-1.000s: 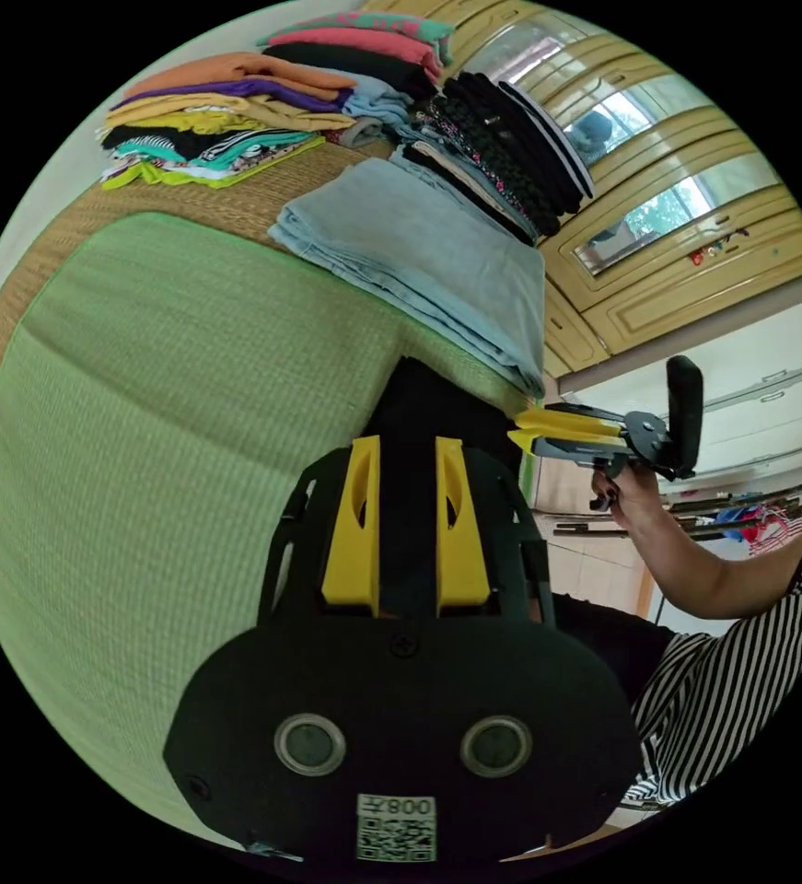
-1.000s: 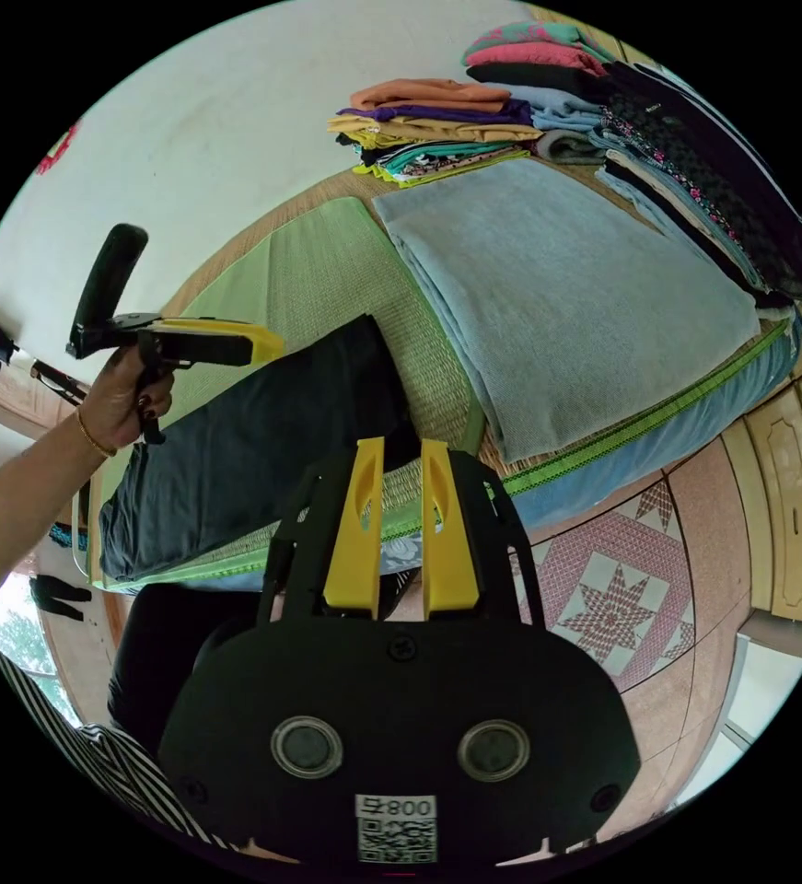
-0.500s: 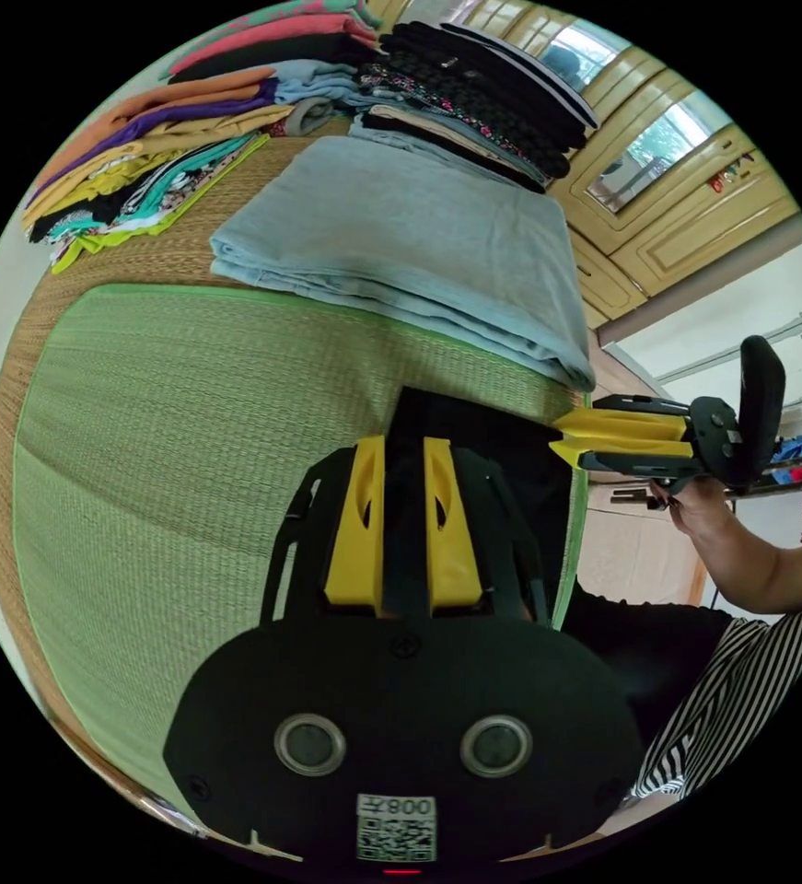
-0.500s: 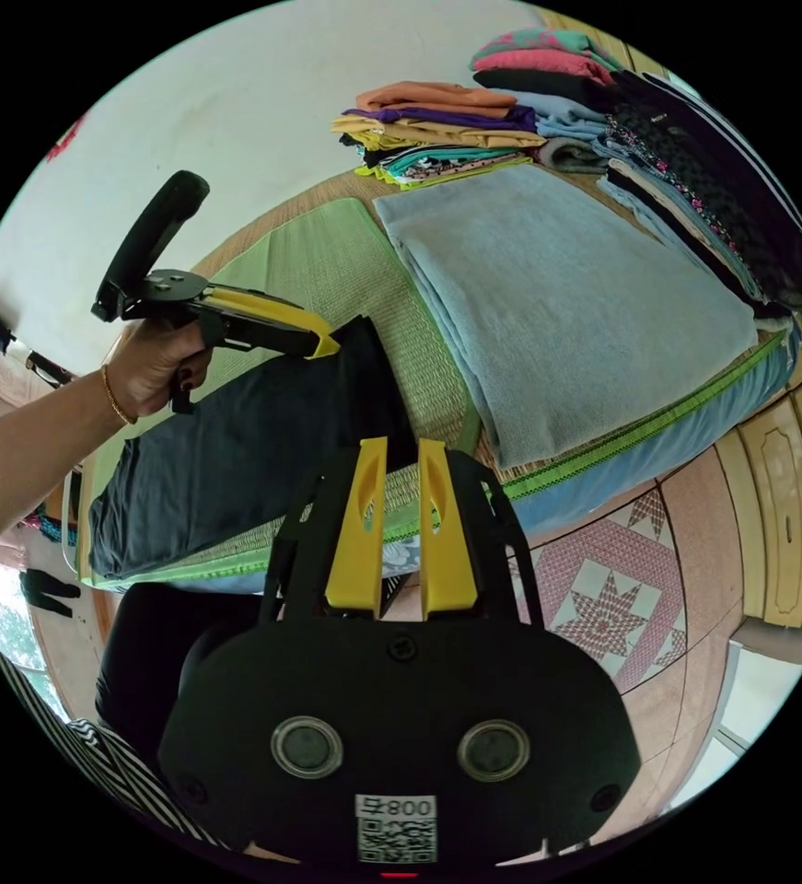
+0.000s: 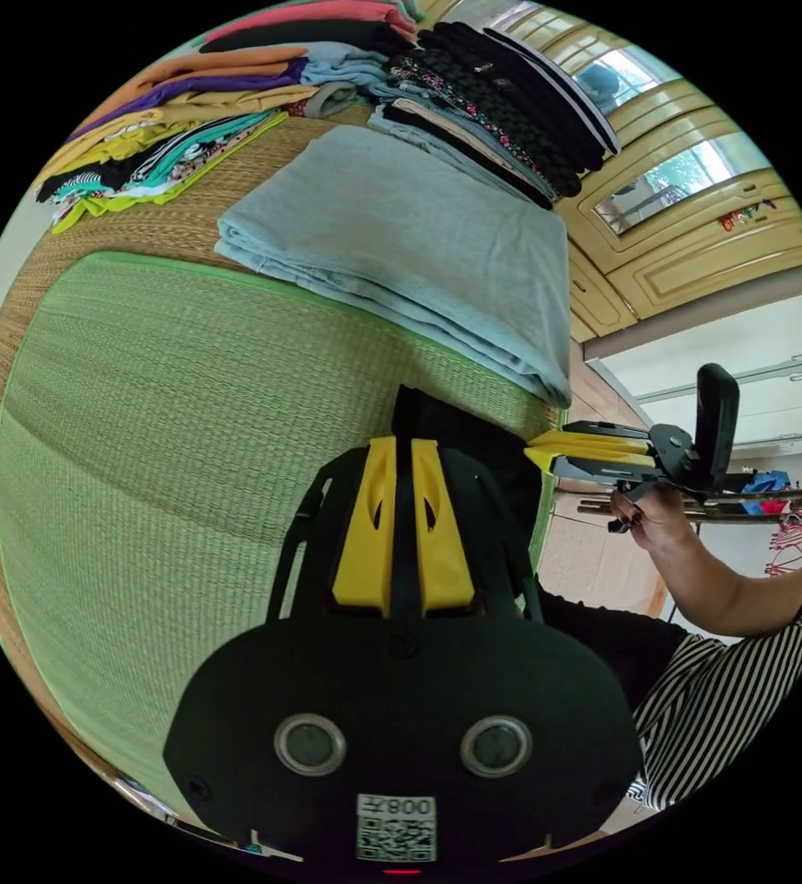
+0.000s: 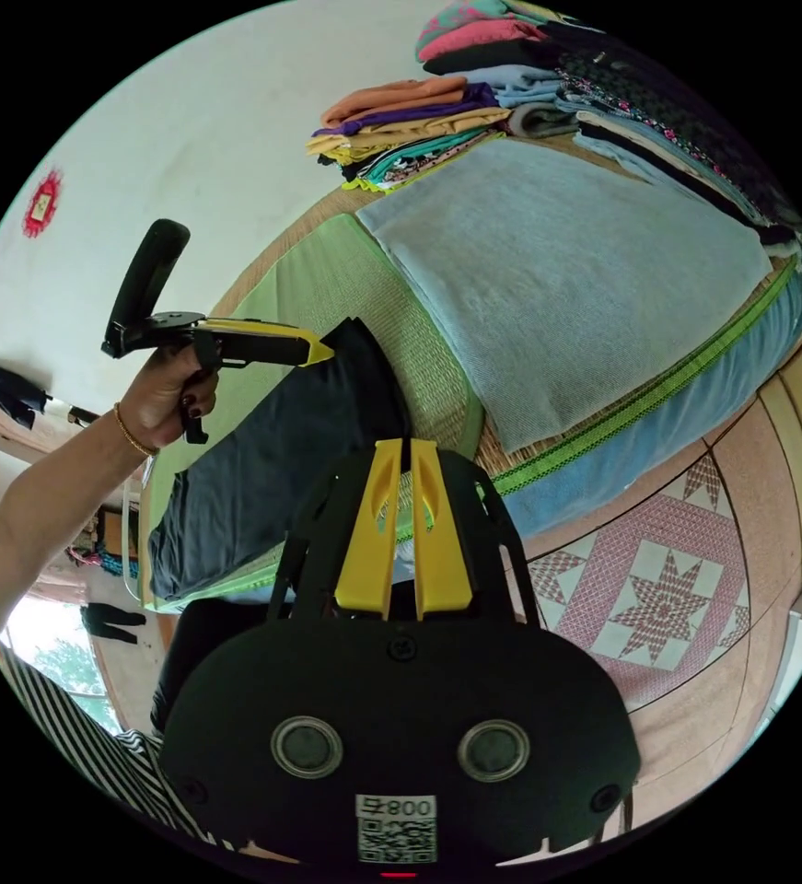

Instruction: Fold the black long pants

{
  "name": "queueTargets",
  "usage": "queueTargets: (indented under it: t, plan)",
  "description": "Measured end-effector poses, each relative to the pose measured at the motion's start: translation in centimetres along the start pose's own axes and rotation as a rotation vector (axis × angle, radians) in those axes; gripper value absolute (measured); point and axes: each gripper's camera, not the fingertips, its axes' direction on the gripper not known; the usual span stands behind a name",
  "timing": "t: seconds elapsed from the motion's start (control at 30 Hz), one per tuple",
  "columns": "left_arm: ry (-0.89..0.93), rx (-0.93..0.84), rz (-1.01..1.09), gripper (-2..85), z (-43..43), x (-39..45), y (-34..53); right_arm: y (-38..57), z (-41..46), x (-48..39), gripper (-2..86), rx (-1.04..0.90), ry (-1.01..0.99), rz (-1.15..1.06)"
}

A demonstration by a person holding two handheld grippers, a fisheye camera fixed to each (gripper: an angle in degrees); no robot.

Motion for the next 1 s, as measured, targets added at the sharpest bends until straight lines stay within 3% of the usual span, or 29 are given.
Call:
queueTargets:
  t: [0.5,1.0]
  plan:
    - [0.003,0.102,0.042,2.8,-6.1,0.5,7.1,-1.0,-6.0,-6.5,1.7,0.102,-0.140,-0.089]
    - [0.023,0.307,-0.035,2.1,-9.5,-4.8,26.1,-3.0,-6.9,-25.9,1.7,0.007,-0.339,-0.417]
